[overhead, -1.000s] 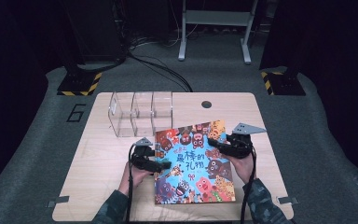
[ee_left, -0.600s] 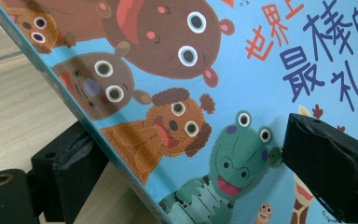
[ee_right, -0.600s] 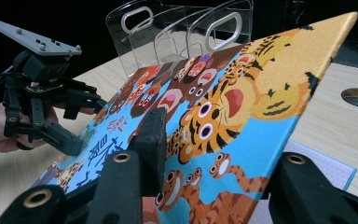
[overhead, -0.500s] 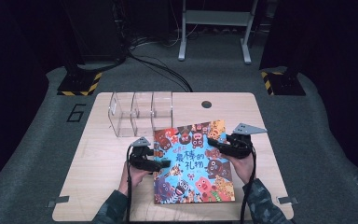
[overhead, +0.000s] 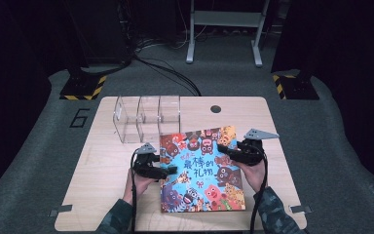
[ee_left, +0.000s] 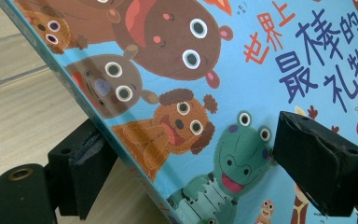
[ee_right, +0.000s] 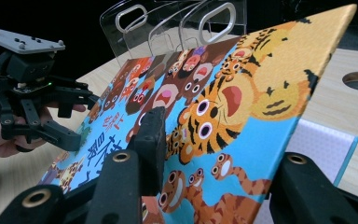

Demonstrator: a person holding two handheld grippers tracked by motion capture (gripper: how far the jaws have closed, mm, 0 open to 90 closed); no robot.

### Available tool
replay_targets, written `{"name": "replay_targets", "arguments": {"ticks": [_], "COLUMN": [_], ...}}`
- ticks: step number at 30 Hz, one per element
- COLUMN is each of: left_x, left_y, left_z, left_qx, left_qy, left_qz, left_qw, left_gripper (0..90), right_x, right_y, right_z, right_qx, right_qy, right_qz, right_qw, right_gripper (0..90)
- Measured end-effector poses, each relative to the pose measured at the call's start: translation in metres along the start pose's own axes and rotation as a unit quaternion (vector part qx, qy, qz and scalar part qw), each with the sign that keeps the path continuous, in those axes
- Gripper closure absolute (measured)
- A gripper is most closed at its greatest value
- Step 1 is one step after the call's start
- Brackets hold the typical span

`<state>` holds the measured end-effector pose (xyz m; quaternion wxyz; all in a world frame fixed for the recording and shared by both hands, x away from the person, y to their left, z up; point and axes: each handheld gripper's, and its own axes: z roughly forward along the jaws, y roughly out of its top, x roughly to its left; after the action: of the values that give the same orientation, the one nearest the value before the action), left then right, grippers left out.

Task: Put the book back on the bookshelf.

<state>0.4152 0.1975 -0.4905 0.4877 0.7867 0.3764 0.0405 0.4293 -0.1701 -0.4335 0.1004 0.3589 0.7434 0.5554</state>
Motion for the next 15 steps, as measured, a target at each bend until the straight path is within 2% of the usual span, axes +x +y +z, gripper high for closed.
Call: {"name": "replay_targets", "arguments": {"ticks": [8, 12, 15], "left_x": [-0.0026, -0.0044, -0.0052], "left_y": [0.0015, 0.0026, 0.0026], "left_z": [-0.0029, -0.0051, -0.0054], "left_qx": [-0.003, -0.007, -0.009], "left_qy": [0.012, 0.02, 0.02], "left_qz": [0.015, 0.025, 0.021], "left_qw": [0.9998, 0.9995, 0.9995], "left_gripper": [15.3, 17.6, 18.6], "right_x": [-0.001, -0.0044, -0.0053], "right_y": [0.0021, 0.0012, 0.0013], "right_z": [0.0005, 0.0011, 0.0015], "right_qx": [0.008, 0.012, 0.013], "right_qy": [-0.002, -0.001, -0.002], "right_qz": [0.011, 0.025, 0.028], "right_qw": [0.9999, 0.9996, 0.9995], "right_gripper": [58.1, 58.0, 57.8]}}
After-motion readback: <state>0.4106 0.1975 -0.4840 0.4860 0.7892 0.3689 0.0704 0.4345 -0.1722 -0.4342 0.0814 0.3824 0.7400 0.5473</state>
